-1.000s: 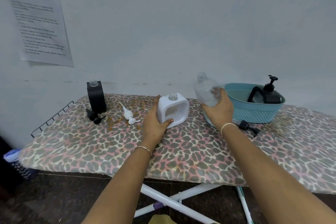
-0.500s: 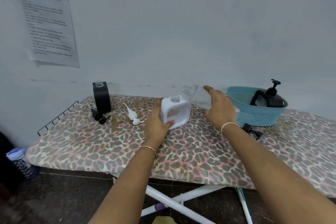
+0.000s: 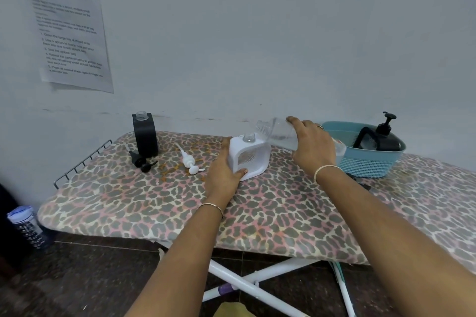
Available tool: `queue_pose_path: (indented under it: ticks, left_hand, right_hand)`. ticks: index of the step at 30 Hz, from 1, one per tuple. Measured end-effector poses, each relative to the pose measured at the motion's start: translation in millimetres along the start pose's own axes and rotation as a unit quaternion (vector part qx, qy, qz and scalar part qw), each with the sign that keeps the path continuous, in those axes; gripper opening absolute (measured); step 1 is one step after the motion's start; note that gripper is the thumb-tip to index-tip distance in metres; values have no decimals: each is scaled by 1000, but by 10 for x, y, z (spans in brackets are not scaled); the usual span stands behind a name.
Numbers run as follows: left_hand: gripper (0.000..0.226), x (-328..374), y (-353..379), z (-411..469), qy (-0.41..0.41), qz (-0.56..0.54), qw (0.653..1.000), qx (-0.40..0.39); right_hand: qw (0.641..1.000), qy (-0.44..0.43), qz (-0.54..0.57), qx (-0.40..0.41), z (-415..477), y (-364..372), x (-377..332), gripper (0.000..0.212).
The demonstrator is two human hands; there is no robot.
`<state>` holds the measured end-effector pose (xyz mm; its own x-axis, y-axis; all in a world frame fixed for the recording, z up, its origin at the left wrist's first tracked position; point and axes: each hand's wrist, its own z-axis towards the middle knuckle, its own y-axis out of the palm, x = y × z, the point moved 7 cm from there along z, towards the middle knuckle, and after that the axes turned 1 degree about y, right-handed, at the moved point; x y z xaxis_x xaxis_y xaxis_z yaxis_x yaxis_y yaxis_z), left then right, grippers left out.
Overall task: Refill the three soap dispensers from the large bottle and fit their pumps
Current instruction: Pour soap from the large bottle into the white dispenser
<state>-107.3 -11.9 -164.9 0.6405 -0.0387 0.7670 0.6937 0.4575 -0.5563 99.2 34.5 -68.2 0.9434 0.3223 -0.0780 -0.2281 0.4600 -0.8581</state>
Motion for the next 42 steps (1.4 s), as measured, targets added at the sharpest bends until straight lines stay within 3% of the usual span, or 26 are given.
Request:
queue_pose_path:
  ticks: [16, 42]
  left_hand:
    - [88, 153, -5, -80, -21, 91, 995, 40]
    - [92, 207, -7, -129, -24, 100, 994, 48]
  right_hand:
    - [1000, -1, -3, -8, -18, -61, 20, 76]
    - [994, -19, -58, -89, 18, -203, -107, 63]
